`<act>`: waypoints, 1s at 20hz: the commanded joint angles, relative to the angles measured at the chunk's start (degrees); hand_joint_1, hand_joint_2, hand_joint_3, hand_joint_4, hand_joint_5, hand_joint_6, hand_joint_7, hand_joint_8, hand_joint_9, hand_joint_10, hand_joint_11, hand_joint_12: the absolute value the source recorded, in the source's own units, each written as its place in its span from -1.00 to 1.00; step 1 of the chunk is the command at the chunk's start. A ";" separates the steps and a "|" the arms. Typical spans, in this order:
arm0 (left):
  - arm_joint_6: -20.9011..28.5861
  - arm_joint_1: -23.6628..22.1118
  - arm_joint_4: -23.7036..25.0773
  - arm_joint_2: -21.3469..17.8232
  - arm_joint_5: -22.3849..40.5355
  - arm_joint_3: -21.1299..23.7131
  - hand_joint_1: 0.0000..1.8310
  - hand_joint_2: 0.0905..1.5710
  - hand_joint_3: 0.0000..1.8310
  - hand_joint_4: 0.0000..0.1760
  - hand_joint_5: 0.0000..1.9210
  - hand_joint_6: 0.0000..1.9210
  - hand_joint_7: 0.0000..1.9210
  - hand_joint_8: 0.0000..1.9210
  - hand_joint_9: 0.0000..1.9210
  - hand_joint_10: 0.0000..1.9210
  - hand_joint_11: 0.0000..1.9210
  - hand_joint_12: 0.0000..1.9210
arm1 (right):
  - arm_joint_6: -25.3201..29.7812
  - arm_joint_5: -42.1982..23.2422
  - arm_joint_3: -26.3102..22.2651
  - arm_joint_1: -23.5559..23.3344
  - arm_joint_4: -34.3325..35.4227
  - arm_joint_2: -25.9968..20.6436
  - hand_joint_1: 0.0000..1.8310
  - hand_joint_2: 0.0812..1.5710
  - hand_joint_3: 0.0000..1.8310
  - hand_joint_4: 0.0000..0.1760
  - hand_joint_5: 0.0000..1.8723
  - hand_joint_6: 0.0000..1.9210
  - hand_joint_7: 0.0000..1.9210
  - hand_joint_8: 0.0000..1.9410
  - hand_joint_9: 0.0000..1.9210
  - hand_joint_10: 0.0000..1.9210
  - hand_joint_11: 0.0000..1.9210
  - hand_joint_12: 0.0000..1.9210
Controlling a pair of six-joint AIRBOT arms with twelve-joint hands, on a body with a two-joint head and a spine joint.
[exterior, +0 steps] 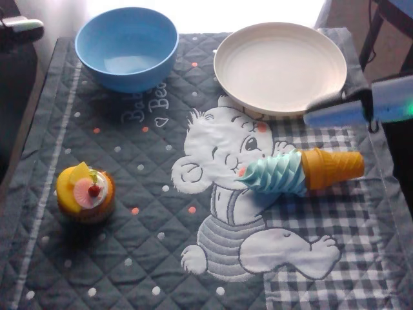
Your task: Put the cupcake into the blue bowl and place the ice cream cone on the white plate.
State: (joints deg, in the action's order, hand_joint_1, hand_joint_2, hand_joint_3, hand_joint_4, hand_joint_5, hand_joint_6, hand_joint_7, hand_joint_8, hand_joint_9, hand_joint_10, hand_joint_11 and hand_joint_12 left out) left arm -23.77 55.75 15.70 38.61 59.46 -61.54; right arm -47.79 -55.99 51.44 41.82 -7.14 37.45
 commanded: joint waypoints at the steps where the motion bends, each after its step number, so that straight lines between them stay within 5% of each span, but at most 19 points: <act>1: 1.34 -1.21 -1.74 0.42 4.05 -0.64 -0.18 -0.10 -1.00 -1.00 -0.88 -1.00 -0.83 -1.00 -0.81 -1.00 -0.93 -0.53 | 0.38 -6.39 0.31 -0.89 1.74 0.13 -0.10 -0.24 -1.00 -0.40 -0.90 -1.00 -0.79 -0.99 -0.80 -0.98 -0.97 -0.66; 5: 6.04 -5.17 4.70 3.16 -1.50 -2.60 -0.14 -0.17 -1.00 -1.00 -0.84 -1.00 -0.73 -1.00 -0.68 -1.00 -0.94 -0.27 | 1.54 -4.55 0.68 -0.85 1.95 0.43 -0.11 -0.25 -1.00 -0.28 -0.93 -1.00 -0.77 -0.99 -0.80 -0.99 -0.96 -0.67; 8: 9.03 -7.10 9.47 5.32 -4.93 -3.56 -0.15 -0.12 -1.00 -1.00 -0.81 -0.99 -0.70 -1.00 -0.69 -1.00 -1.00 -0.19 | 2.87 -1.65 1.38 -0.85 1.53 1.82 -0.17 -0.26 -1.00 -0.40 -0.95 -1.00 -0.78 -1.00 -0.80 -0.99 -0.92 -0.66; 10: 9.43 -7.50 10.74 6.14 -6.49 -3.67 -0.18 -0.11 -0.99 -0.94 -0.80 -0.99 -0.67 -0.99 -0.65 -0.98 -0.95 -0.17 | 3.24 -0.44 1.51 -0.59 1.52 2.59 -0.23 -0.18 -1.00 -0.57 -0.96 -1.00 -0.76 -1.00 -0.79 -1.00 -0.90 -0.70; 13: 9.43 -7.55 11.91 7.58 -8.93 -4.08 -0.11 -0.13 -1.00 -1.00 -0.76 -1.00 -0.64 -1.00 -0.59 -0.99 -0.93 -0.06 | 3.25 1.35 1.50 0.74 1.72 3.60 -0.20 -0.20 -1.00 -0.42 -0.96 -1.00 -0.76 -1.00 -0.81 -1.00 -0.92 -0.70; 14: 9.43 -7.56 12.09 8.11 -9.48 -4.40 -0.11 -0.15 -1.00 -1.00 -0.77 -1.00 -0.65 -1.00 -0.58 -1.00 -0.93 -0.02 | 3.35 1.44 1.50 1.63 2.13 3.94 -0.20 -0.18 -1.00 -0.73 -0.96 -1.00 -0.73 -1.00 -0.79 -1.00 -0.97 -0.60; 15: 9.53 -7.58 12.28 8.46 -9.85 -4.58 -0.10 -0.16 -1.00 -1.00 -0.76 -1.00 -0.64 -1.00 -0.58 -1.00 -0.93 -0.01 | 3.39 1.44 1.51 2.40 2.57 4.12 -0.20 -0.21 -1.00 -0.53 -0.96 -1.00 -0.73 -1.00 -0.80 -1.00 -0.99 -0.58; 17: 10.35 -7.77 13.31 9.21 -10.66 -4.98 -0.07 -0.16 -1.00 -1.00 -0.78 -1.00 -0.65 -1.00 -0.60 -1.00 -0.97 -0.04 | 3.53 1.44 1.51 4.39 3.70 4.31 -0.19 -0.20 -1.00 -0.71 -0.95 -1.00 -0.74 -1.00 -0.81 -1.00 -1.00 -0.54; 20: 11.64 -8.36 14.94 9.99 -11.56 -5.26 -0.11 -0.17 -1.00 -1.00 -0.77 -1.00 -0.63 -1.00 -0.56 -0.99 -0.95 0.02 | 5.28 1.79 1.81 7.13 4.21 4.26 -0.12 -0.21 -1.00 -0.61 -0.92 -1.00 -0.71 -1.00 -0.76 -1.00 -1.00 -0.43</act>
State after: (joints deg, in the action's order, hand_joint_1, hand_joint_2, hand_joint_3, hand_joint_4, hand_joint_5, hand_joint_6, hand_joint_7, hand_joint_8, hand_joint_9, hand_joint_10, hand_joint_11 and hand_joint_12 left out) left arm -12.36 47.81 33.10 48.58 42.50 -66.74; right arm -41.89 -47.03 53.34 50.19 -3.95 41.76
